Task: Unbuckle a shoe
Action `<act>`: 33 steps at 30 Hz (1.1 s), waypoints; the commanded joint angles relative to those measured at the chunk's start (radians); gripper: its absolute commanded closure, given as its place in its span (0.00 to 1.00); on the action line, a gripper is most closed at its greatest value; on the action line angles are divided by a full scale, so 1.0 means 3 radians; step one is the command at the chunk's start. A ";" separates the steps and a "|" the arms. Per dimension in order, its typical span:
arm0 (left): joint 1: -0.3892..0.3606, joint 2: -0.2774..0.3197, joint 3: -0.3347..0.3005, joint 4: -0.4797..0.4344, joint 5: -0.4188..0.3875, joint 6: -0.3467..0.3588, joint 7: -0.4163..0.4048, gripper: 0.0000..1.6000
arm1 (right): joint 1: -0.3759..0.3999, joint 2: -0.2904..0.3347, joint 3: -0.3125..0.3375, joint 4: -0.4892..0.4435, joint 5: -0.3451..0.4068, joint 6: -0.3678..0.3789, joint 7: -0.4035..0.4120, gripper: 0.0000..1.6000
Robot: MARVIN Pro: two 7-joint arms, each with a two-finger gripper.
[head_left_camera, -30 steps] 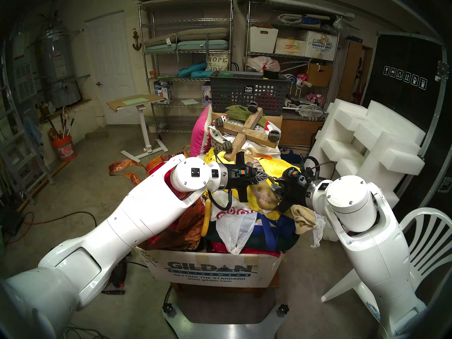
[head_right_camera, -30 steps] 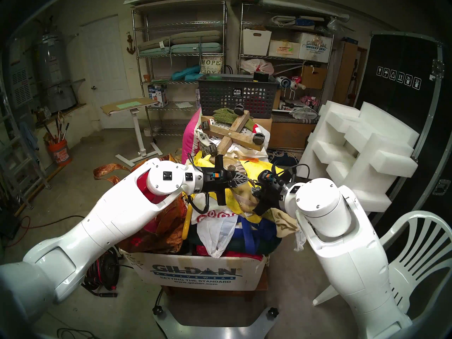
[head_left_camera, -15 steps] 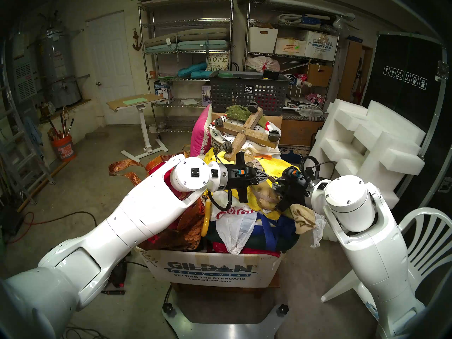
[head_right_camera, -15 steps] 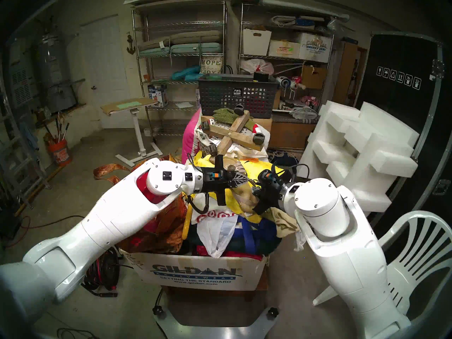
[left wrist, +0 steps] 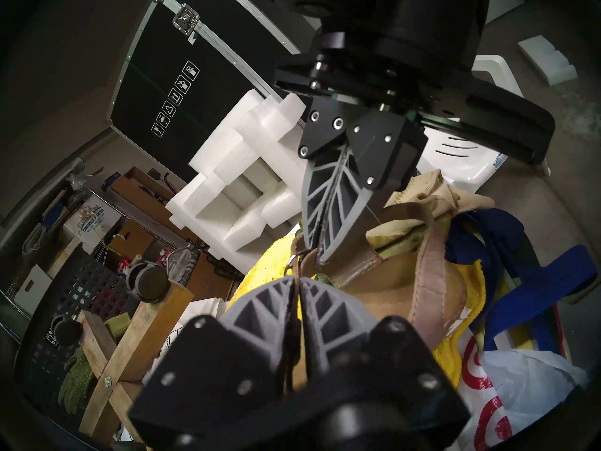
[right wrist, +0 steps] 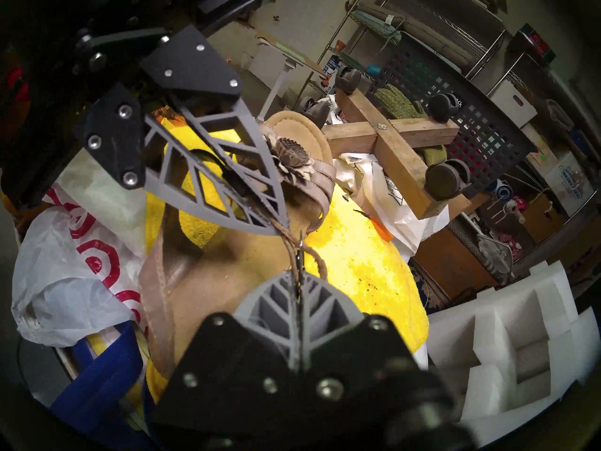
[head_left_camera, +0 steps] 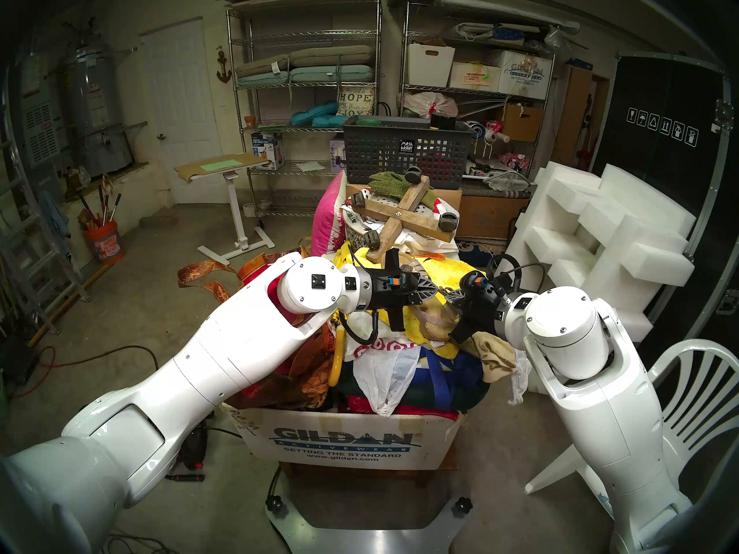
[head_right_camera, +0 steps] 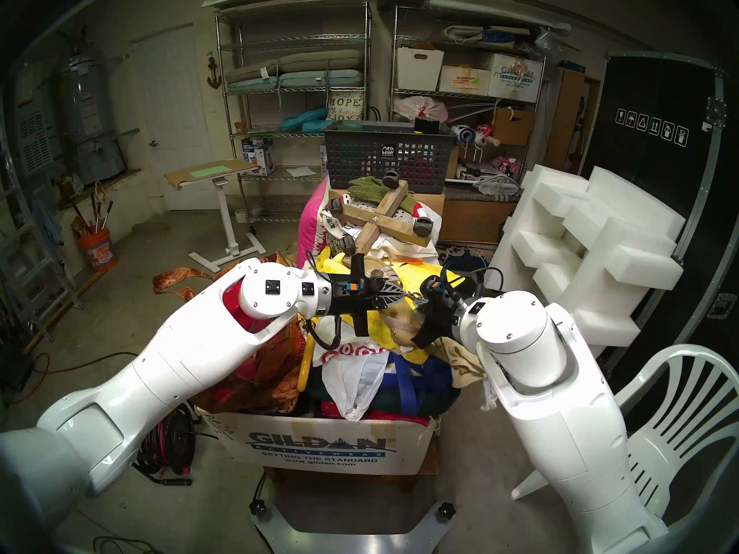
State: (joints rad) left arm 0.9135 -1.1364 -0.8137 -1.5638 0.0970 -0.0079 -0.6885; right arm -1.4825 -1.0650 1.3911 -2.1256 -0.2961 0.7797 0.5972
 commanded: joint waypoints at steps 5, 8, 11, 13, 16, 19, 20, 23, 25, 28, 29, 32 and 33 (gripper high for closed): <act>-0.0027 0.0017 -0.0040 -0.0057 0.0013 0.0031 0.0032 0.65 | 0.0043 -0.0049 0.0042 -0.0038 0.0008 -0.0027 -0.0024 1.00; -0.0025 0.0023 -0.0040 -0.0052 0.0012 0.0032 0.0036 0.65 | 0.0037 -0.0052 0.0048 -0.0038 0.0005 -0.0026 -0.0022 1.00; -0.0023 0.0033 -0.0039 -0.0051 0.0013 0.0039 0.0039 0.65 | 0.0035 -0.0052 0.0050 -0.0040 0.0001 -0.0022 -0.0019 1.00; -0.0020 0.0044 -0.0039 -0.0054 0.0010 0.0042 0.0038 0.64 | 0.0035 -0.0054 0.0052 -0.0041 -0.0001 -0.0020 -0.0018 1.00; -0.0014 0.0059 -0.0041 -0.0057 0.0006 0.0043 0.0040 0.63 | 0.0035 -0.0055 0.0056 -0.0040 -0.0004 -0.0021 -0.0018 1.00; -0.0016 0.0074 -0.0040 -0.0057 -0.0004 0.0039 0.0036 0.61 | 0.0037 -0.0057 0.0060 -0.0034 -0.0005 -0.0025 -0.0017 1.00; -0.0017 0.0078 -0.0039 -0.0057 -0.0009 0.0037 0.0032 0.61 | 0.0037 -0.0058 0.0061 -0.0032 -0.0005 -0.0029 -0.0017 1.00; -0.0016 0.0088 -0.0036 -0.0061 -0.0017 0.0034 0.0030 0.64 | 0.0036 -0.0065 0.0065 -0.0027 -0.0004 -0.0038 -0.0019 1.00; -0.0015 0.0093 -0.0035 -0.0062 -0.0025 0.0030 0.0028 0.80 | 0.0035 -0.0068 0.0066 -0.0026 -0.0002 -0.0047 -0.0019 1.00; -0.0018 0.0100 -0.0030 -0.0060 -0.0033 0.0012 0.0026 1.00 | 0.0041 -0.0072 0.0058 -0.0033 -0.0003 -0.0046 -0.0012 1.00; -0.0018 0.0101 -0.0029 -0.0060 -0.0034 0.0009 0.0029 1.00 | 0.0043 -0.0072 0.0057 -0.0036 -0.0004 -0.0043 -0.0010 1.00; -0.0016 0.0102 -0.0025 -0.0065 -0.0031 0.0001 0.0044 1.00 | 0.0040 -0.0073 0.0054 -0.0042 -0.0004 -0.0045 -0.0006 1.00; -0.0017 0.0102 -0.0022 -0.0069 -0.0031 0.0001 0.0044 1.00 | 0.0037 -0.0074 0.0052 -0.0044 -0.0006 -0.0046 -0.0006 1.00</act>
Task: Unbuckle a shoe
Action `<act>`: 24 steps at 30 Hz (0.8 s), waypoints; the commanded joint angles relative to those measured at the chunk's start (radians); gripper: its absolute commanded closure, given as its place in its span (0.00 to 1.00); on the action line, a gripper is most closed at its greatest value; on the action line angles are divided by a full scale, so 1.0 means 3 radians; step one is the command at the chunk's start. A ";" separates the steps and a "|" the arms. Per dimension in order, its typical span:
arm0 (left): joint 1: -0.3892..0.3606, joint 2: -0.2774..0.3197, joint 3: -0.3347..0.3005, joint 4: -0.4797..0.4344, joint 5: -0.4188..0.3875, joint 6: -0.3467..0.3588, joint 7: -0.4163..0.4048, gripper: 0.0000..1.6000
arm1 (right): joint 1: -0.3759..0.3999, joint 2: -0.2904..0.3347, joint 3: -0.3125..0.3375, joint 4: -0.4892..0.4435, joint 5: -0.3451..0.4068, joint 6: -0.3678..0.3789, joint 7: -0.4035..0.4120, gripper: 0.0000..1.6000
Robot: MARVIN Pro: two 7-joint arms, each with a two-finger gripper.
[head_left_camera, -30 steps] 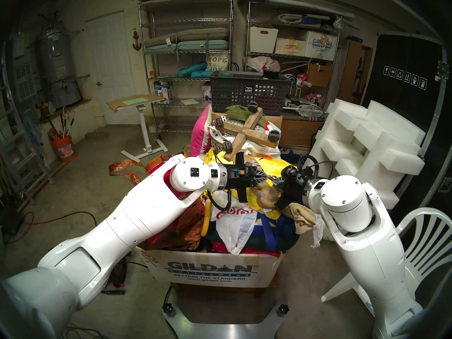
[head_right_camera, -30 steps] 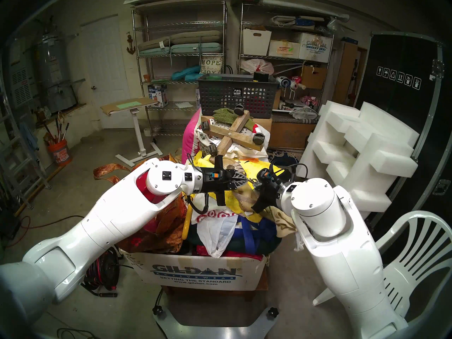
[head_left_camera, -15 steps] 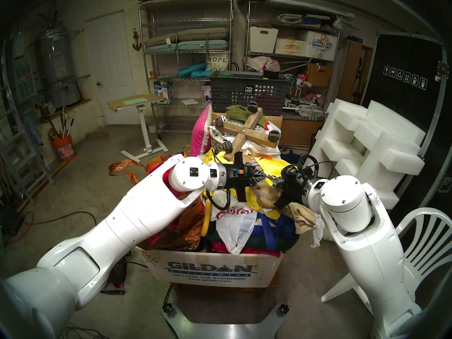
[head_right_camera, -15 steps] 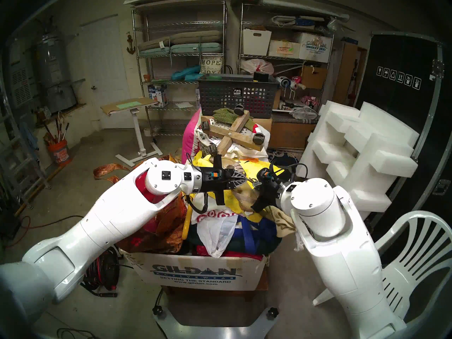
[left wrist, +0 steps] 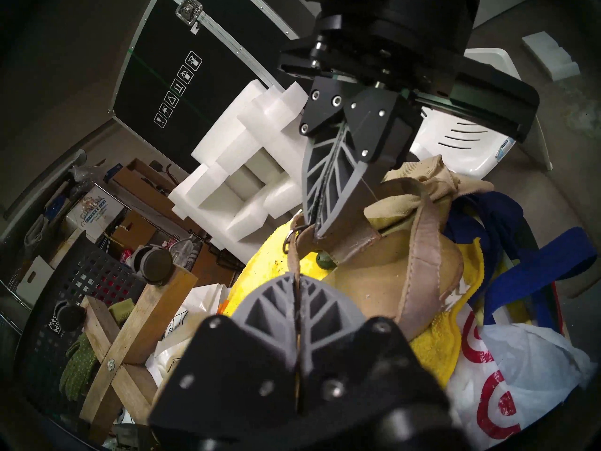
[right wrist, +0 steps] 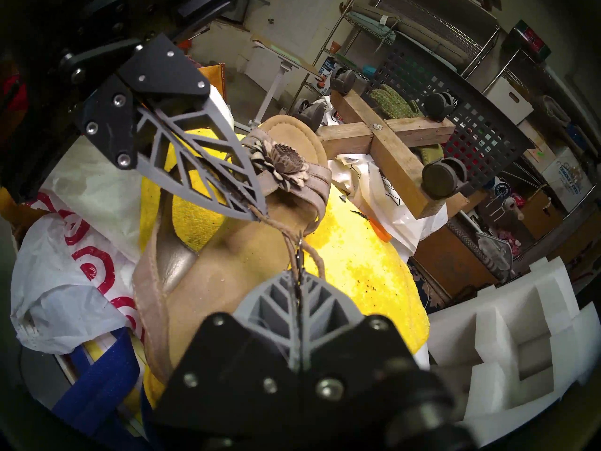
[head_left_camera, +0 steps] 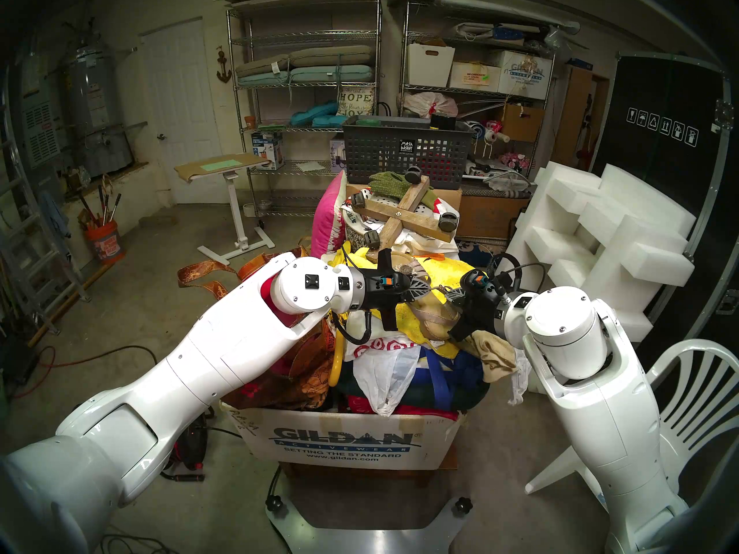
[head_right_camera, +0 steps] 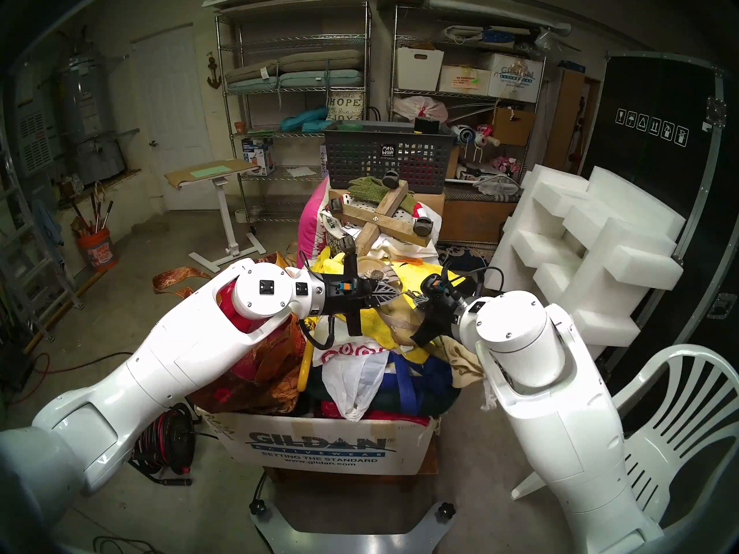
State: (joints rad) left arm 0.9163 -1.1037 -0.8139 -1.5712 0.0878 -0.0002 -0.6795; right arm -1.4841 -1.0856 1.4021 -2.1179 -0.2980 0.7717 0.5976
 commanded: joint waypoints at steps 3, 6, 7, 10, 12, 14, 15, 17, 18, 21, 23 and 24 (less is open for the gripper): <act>-0.0032 -0.0010 -0.0011 -0.0053 -0.0003 -0.0027 0.0006 1.00 | 0.0032 -0.0006 0.0011 -0.0082 -0.0004 -0.0022 -0.0010 1.00; -0.0036 -0.0018 0.0002 -0.0059 -0.0006 -0.0029 -0.0002 1.00 | 0.0027 -0.0008 0.0012 -0.0094 -0.0007 -0.0025 -0.0012 1.00; -0.0039 -0.0022 0.0007 -0.0059 -0.0008 -0.0034 -0.0008 1.00 | 0.0025 -0.0009 0.0012 -0.0096 -0.0008 -0.0031 -0.0015 1.00; -0.0048 -0.0037 0.0024 -0.0061 -0.0004 -0.0033 -0.0011 1.00 | 0.0033 -0.0010 0.0007 -0.0114 -0.0013 -0.0027 -0.0009 1.00; -0.0055 -0.0048 0.0032 -0.0063 0.0000 -0.0029 -0.0012 1.00 | 0.0034 -0.0010 0.0002 -0.0119 -0.0016 -0.0033 -0.0008 1.00; -0.0065 -0.0055 0.0038 -0.0061 0.0002 -0.0027 -0.0012 1.00 | 0.0034 -0.0008 -0.0003 -0.0127 -0.0024 -0.0034 -0.0008 1.00; -0.0070 -0.0059 0.0039 -0.0061 0.0001 -0.0024 -0.0013 1.00 | 0.0033 -0.0007 -0.0006 -0.0132 -0.0030 -0.0034 -0.0011 1.00; -0.0077 -0.0060 0.0042 -0.0062 0.0002 -0.0025 -0.0014 1.00 | 0.0030 -0.0001 -0.0014 -0.0145 -0.0055 -0.0033 -0.0024 1.00; -0.0080 -0.0061 0.0043 -0.0063 0.0002 -0.0024 -0.0015 1.00 | 0.0022 -0.0008 -0.0012 -0.0150 -0.0066 -0.0038 -0.0040 1.00; -0.0084 -0.0058 0.0045 -0.0066 0.0003 -0.0023 -0.0016 1.00 | 0.0004 -0.0051 0.0002 -0.0159 -0.0102 -0.0031 -0.0101 1.00; -0.0084 -0.0054 0.0046 -0.0073 0.0000 -0.0017 -0.0019 1.00 | 0.0007 -0.0070 0.0016 -0.0158 -0.0112 -0.0015 -0.0116 1.00; -0.0080 -0.0048 0.0045 -0.0081 -0.0001 -0.0012 -0.0020 1.00 | 0.0012 -0.0073 0.0016 -0.0157 -0.0124 0.0007 -0.0120 1.00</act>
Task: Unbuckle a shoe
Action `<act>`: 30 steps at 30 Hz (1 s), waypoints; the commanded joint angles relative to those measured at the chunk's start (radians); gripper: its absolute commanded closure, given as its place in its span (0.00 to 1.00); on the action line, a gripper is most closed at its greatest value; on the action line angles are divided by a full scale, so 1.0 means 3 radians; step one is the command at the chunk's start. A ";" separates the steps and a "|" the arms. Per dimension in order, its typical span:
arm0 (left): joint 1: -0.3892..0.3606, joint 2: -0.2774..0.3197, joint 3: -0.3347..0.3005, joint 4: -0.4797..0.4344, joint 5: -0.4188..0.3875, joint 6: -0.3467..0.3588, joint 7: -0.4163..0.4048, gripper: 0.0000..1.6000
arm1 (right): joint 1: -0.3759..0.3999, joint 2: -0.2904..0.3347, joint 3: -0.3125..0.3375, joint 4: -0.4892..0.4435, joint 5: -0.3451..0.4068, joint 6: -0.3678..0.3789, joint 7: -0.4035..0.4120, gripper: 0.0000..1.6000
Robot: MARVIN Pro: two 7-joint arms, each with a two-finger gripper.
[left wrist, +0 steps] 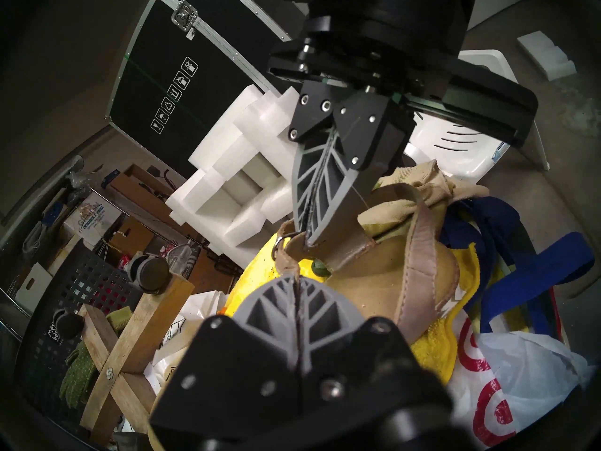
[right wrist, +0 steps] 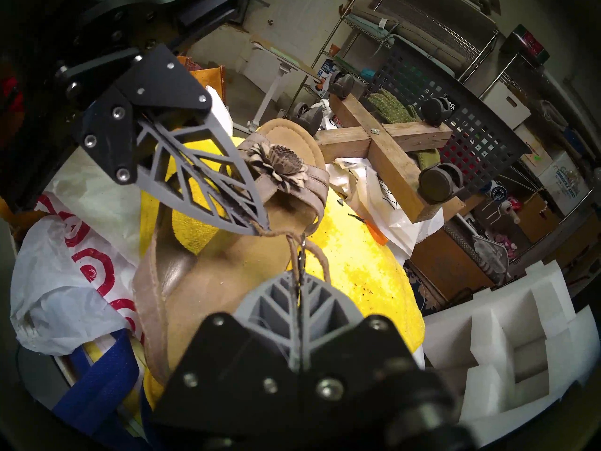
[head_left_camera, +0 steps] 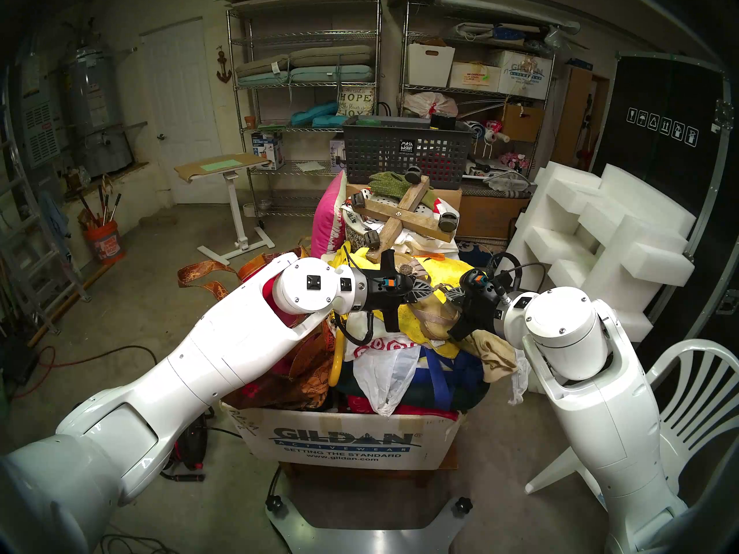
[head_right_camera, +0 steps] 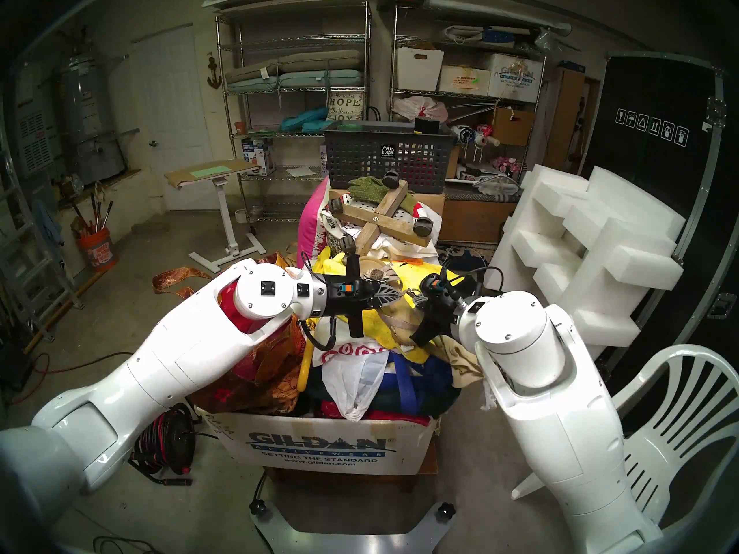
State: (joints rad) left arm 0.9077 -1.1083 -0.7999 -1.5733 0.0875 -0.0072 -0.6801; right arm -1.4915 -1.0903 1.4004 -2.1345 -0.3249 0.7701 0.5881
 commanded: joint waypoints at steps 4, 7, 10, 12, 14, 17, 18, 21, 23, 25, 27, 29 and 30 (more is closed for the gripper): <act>-0.0034 -0.0005 -0.0012 -0.0103 -0.0005 0.0023 -0.0014 1.00 | 0.0040 -0.0065 0.0021 -0.0087 -0.0069 0.0040 -0.0108 1.00; -0.0013 0.0040 -0.0039 -0.0130 -0.0013 0.0033 -0.0006 1.00 | 0.0025 -0.0086 0.0023 -0.0077 -0.0103 0.0066 -0.0132 1.00; -0.0001 0.0075 -0.0058 -0.0146 -0.0017 0.0045 0.0000 1.00 | 0.0015 -0.0090 0.0027 -0.0068 -0.0125 0.0071 -0.0143 1.00; 0.0001 0.0084 -0.0061 -0.0149 -0.0018 0.0048 0.0001 1.00 | 0.0013 -0.0090 0.0029 -0.0065 -0.0128 0.0071 -0.0143 1.00; 0.0011 0.0119 -0.0074 -0.0157 -0.0026 0.0050 0.0005 1.00 | 0.0003 -0.0087 0.0042 -0.0060 -0.0138 0.0072 -0.0141 1.00; 0.0019 0.0148 -0.0085 -0.0165 -0.0033 0.0053 0.0009 1.00 | -0.0005 -0.0086 0.0052 -0.0056 -0.0142 0.0068 -0.0139 1.00; 0.0019 0.0148 -0.0085 -0.0165 -0.0033 0.0053 0.0009 1.00 | -0.0005 -0.0086 0.0052 -0.0056 -0.0142 0.0068 -0.0139 1.00; 0.0020 0.0166 -0.0090 -0.0166 -0.0040 0.0053 0.0016 1.00 | -0.0005 -0.0091 0.0053 -0.0054 -0.0153 0.0075 -0.0137 1.00; 0.0022 0.0173 -0.0090 -0.0172 -0.0043 0.0057 0.0023 1.00 | -0.0002 -0.0095 0.0052 -0.0045 -0.0160 0.0079 -0.0139 1.00; 0.0024 0.0179 -0.0090 -0.0177 -0.0048 0.0059 0.0027 1.00 | 0.0000 -0.0099 0.0049 -0.0041 -0.0170 0.0088 -0.0142 1.00; 0.0026 0.0184 -0.0089 -0.0182 -0.0051 0.0061 0.0031 1.00 | -0.0003 -0.0102 0.0054 -0.0034 -0.0173 0.0083 -0.0143 1.00; 0.0026 0.0191 -0.0085 -0.0187 -0.0058 0.0067 0.0034 1.00 | -0.0015 -0.0106 0.0068 -0.0034 -0.0162 0.0056 -0.0134 1.00; 0.0025 0.0191 -0.0083 -0.0187 -0.0060 0.0067 0.0034 1.00 | -0.0020 -0.0105 0.0071 -0.0040 -0.0161 0.0052 -0.0132 1.00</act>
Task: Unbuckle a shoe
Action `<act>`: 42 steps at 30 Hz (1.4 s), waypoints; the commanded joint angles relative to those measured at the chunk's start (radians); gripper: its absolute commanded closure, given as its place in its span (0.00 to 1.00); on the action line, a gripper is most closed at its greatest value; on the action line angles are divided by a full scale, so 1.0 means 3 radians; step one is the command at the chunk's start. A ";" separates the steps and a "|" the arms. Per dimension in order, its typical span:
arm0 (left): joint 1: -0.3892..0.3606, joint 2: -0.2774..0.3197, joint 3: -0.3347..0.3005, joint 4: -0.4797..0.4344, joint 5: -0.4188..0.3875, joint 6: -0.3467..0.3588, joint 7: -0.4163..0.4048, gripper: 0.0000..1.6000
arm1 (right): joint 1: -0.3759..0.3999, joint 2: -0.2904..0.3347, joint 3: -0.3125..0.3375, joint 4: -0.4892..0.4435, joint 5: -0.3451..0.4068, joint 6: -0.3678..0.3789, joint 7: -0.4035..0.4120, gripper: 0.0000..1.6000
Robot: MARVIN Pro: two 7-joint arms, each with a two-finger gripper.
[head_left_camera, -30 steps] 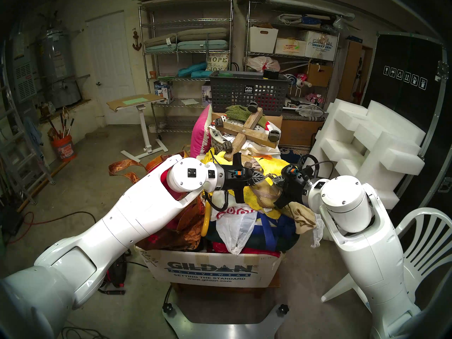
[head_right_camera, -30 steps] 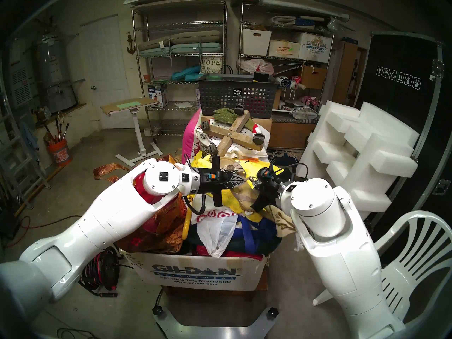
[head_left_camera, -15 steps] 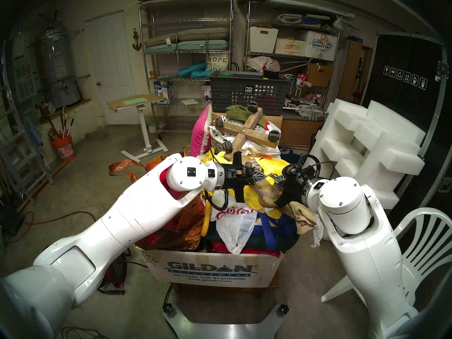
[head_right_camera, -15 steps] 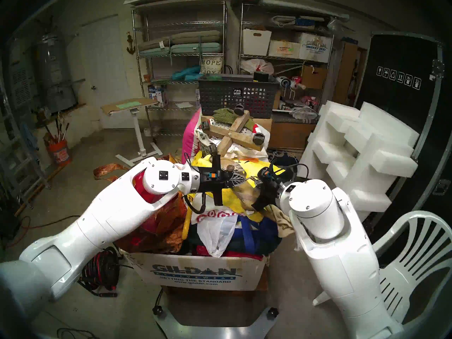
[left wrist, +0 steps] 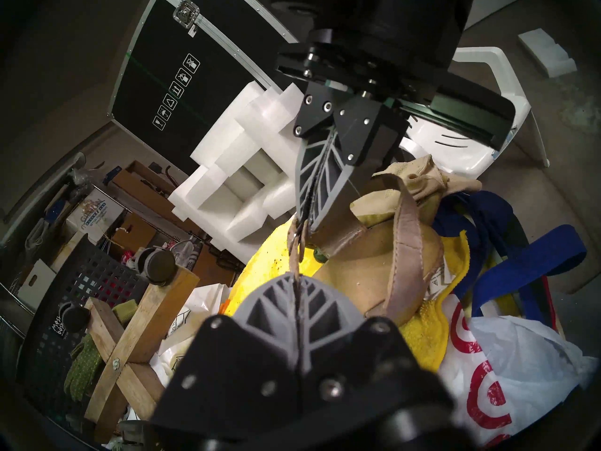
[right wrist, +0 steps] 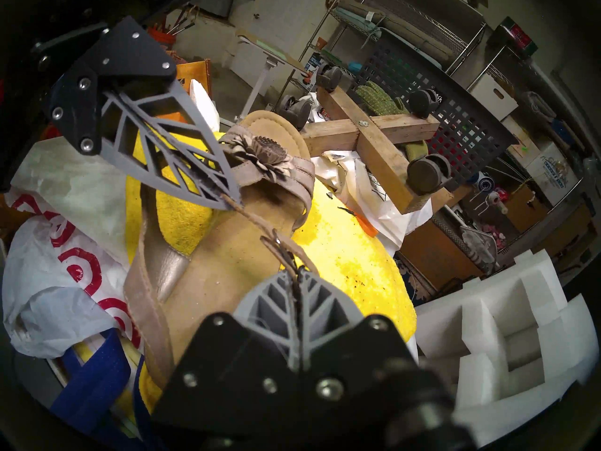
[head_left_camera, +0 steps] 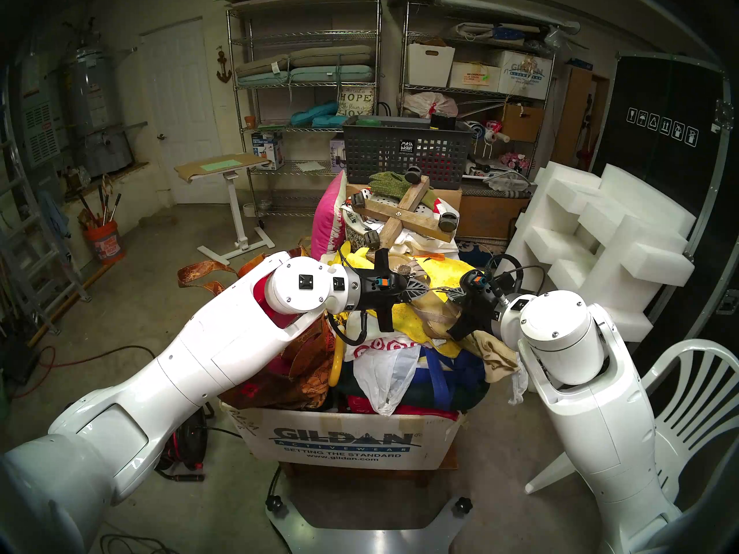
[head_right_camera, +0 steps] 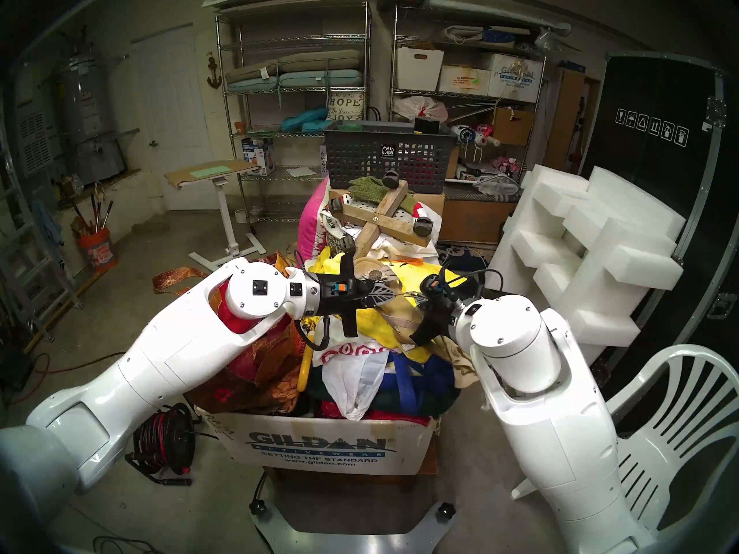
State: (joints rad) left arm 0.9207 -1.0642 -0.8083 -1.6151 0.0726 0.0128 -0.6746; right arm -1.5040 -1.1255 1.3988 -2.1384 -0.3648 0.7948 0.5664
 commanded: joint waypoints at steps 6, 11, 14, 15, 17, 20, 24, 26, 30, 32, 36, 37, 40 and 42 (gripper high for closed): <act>-0.0044 -0.0007 -0.0028 -0.0025 -0.0004 0.0005 0.0032 0.73 | 0.0000 0.0020 0.0083 -0.0068 -0.0014 -0.0053 -0.0030 1.00; -0.0076 -0.0054 -0.0012 -0.0024 0.0011 0.0016 0.0060 0.68 | -0.0008 0.0026 0.0091 -0.0086 -0.0005 -0.0067 -0.0011 1.00; -0.0100 -0.0067 -0.0011 -0.0028 0.0018 0.0024 0.0066 0.69 | -0.0019 0.0031 0.0084 -0.0092 -0.0004 -0.0076 -0.0004 1.00; -0.0106 -0.0070 -0.0011 -0.0030 0.0020 0.0028 0.0068 0.68 | -0.0024 0.0032 0.0081 -0.0092 -0.0003 -0.0081 -0.0004 1.00; -0.0123 -0.0078 -0.0011 -0.0026 0.0023 0.0029 0.0065 0.68 | -0.0034 0.0040 0.0068 -0.0097 -0.0006 -0.0086 0.0003 1.00; -0.0147 -0.0096 -0.0004 -0.0014 0.0034 0.0029 0.0057 0.67 | -0.0045 0.0058 0.0048 -0.0108 -0.0026 -0.0092 0.0003 1.00; -0.0182 -0.0121 0.0013 -0.0004 0.0042 0.0017 0.0025 0.65 | -0.0060 0.0060 0.0043 -0.0111 -0.0034 -0.0099 0.0000 1.00; -0.0199 -0.0137 0.0026 0.0004 0.0036 0.0015 -0.0003 0.65 | -0.0063 0.0059 0.0044 -0.0112 -0.0036 -0.0108 0.0000 1.00; -0.0216 -0.0174 0.0051 0.0023 0.0023 -0.0002 -0.0050 0.58 | -0.0045 0.0053 0.0037 -0.0111 -0.0037 -0.0112 0.0009 1.00; -0.0222 -0.0183 0.0056 0.0024 -0.0006 -0.0011 -0.0109 0.55 | -0.0040 0.0051 0.0036 -0.0108 -0.0040 -0.0112 0.0010 1.00; -0.0207 -0.0174 0.0054 0.0001 -0.0014 -0.0009 -0.0150 0.55 | -0.0021 0.0038 0.0037 -0.0089 -0.0050 -0.0105 0.0001 1.00; -0.0201 -0.0170 0.0051 -0.0004 -0.0011 -0.0006 -0.0148 0.55 | -0.0019 0.0037 0.0038 -0.0088 -0.0051 -0.0108 -0.0001 1.00; -0.0190 -0.0168 0.0040 -0.0007 -0.0005 -0.0006 -0.0145 0.55 | -0.0018 0.0034 0.0040 -0.0086 -0.0052 -0.0120 0.0004 1.00; -0.0186 -0.0168 0.0037 -0.0009 0.0003 -0.0009 -0.0140 0.56 | -0.0021 0.0032 0.0039 -0.0092 -0.0053 -0.0120 0.0009 1.00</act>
State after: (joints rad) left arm 0.8784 -1.1051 -0.7856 -1.6032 0.0742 0.0130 -0.7274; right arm -1.5252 -1.1087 1.4083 -2.1483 -0.3857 0.7654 0.5698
